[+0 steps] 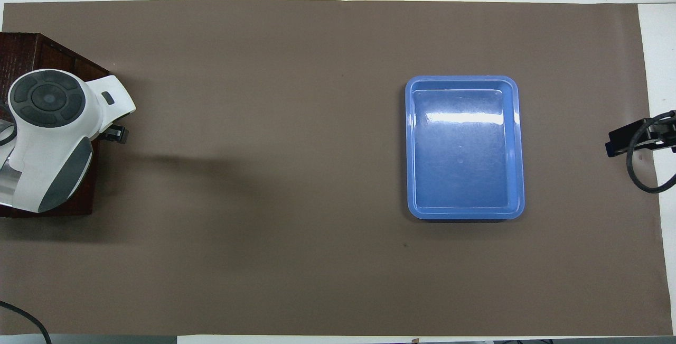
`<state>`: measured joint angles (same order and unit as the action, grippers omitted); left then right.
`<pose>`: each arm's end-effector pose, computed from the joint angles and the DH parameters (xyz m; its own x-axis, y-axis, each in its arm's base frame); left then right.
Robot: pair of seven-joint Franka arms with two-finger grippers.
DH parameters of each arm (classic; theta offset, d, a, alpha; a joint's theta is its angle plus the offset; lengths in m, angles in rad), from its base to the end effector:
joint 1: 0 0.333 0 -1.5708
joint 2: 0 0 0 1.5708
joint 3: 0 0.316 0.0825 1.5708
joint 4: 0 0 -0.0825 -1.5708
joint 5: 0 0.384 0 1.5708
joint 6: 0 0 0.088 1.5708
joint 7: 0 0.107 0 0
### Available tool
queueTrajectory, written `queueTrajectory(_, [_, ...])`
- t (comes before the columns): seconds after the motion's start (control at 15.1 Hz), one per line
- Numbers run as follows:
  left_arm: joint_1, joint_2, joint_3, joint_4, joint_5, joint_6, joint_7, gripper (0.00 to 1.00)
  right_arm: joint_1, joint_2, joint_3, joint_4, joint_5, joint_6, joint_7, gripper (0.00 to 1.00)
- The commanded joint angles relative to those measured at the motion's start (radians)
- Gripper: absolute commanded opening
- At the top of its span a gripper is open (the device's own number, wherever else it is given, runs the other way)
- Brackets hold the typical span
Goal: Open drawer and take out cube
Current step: 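Pull the drawer open toward the robot with the left gripper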
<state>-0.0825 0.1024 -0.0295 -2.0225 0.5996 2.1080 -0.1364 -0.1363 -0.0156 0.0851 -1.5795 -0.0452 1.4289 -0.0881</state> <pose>0.5742 -0.0376 0.4054 0.9589 -0.2827 -0.0261 -0.2594 -0.8349 -0.4855 0.5328 -0.0323 0.6176 0.9899 0.0307 -0.1381 0.0358 -0.9988 0.0345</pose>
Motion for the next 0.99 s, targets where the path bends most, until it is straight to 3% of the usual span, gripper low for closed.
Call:
queueTrajectory(0.0, [0.013, 0.002, 0.003, -0.015, 0.028, 0.044, -0.022, 1.00, -0.009, -0.011, 0.012, -0.019, -0.002, 0.021, 0.008, 1.00])
queueTrajectory(0.93, [0.026, 0.023, 0.000, -0.053, 0.034, 0.090, -0.089, 1.00, -0.009, -0.011, 0.012, -0.017, -0.002, 0.021, 0.005, 1.00])
